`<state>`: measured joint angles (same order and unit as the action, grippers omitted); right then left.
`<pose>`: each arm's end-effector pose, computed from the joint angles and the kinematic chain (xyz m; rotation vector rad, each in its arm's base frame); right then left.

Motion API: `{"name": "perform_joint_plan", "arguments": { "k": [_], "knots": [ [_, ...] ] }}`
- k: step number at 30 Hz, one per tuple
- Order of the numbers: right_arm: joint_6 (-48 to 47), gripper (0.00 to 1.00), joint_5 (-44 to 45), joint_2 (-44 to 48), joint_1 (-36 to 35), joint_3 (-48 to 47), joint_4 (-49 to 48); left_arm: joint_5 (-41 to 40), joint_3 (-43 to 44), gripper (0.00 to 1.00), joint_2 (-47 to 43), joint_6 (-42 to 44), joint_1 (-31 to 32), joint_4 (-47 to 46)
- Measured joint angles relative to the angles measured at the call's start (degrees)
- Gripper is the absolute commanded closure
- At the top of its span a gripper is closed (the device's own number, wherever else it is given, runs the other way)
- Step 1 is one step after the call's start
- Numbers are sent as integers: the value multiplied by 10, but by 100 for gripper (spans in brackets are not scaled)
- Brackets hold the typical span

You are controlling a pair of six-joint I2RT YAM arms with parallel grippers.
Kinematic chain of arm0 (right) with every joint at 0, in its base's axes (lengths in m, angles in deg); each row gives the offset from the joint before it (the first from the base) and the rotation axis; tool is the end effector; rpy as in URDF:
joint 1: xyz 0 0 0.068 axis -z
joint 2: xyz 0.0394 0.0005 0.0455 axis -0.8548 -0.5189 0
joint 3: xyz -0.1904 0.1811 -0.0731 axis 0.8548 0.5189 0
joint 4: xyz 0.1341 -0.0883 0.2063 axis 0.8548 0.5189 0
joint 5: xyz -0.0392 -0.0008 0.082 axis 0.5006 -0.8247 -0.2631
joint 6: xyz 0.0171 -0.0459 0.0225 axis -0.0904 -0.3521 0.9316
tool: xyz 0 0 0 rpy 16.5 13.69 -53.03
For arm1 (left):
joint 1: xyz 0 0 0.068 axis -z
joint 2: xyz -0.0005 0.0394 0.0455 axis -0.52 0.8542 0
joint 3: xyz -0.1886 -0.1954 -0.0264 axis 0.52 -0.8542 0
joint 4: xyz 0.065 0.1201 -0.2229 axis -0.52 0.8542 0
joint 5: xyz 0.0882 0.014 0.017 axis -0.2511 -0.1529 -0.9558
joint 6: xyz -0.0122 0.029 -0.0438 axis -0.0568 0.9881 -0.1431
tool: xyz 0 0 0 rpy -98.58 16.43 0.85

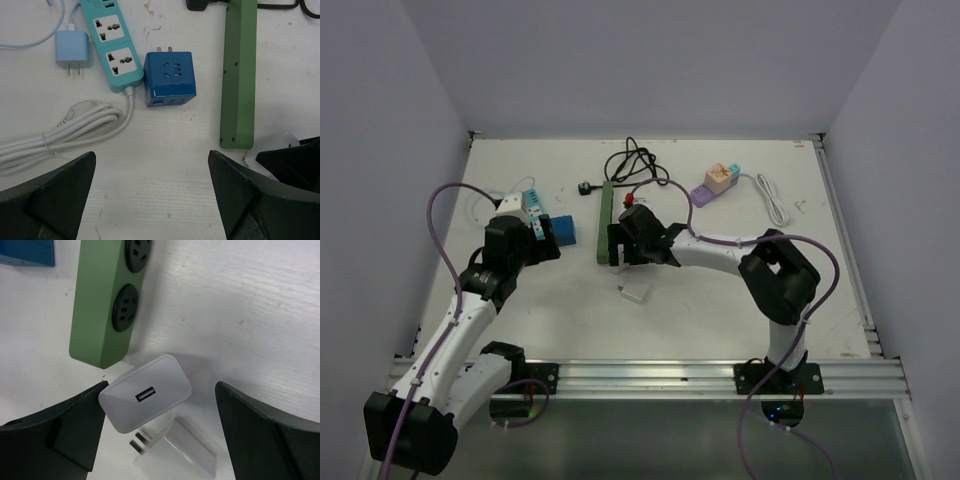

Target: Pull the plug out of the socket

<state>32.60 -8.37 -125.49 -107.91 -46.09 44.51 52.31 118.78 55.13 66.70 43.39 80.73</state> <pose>0.2703 0.3066 0.1751 -0.1813 2.4907 0.5372 0.1876 -0.0347 0.2594 -0.2679 2.1484 -0.1781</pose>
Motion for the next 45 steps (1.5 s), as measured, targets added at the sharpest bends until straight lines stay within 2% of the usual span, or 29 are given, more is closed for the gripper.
{"name": "perform_joint_plan", "arguments": {
  "k": [6, 13, 19, 23, 30, 41, 45],
  "knots": [
    [-13, 6, 48, 38, 28, -5, 36, 1, 0, 2, 1, -1, 0, 0],
    [-10, 5, 79, 48, 106, -15, 48, 5, 0, 2, 1, -1, -1, 0],
    [7, 11, 140, 44, 169, -38, 66, 11, 0, 2, 2, -1, -5, 0],
    [23, 11, 204, 12, 185, -108, 89, 18, 0, 2, 2, -1, -7, 0],
    [74, 11, 302, -108, 209, -240, 145, 25, 0, 3, 3, -1, -9, 0],
    [136, 12, 328, -219, 258, -321, 207, 41, 0, 3, 4, -2, -17, 0],
    [141, 17, 325, -231, 267, -330, 208, 46, 0, 3, 4, -1, -19, -1]
  ]
}}
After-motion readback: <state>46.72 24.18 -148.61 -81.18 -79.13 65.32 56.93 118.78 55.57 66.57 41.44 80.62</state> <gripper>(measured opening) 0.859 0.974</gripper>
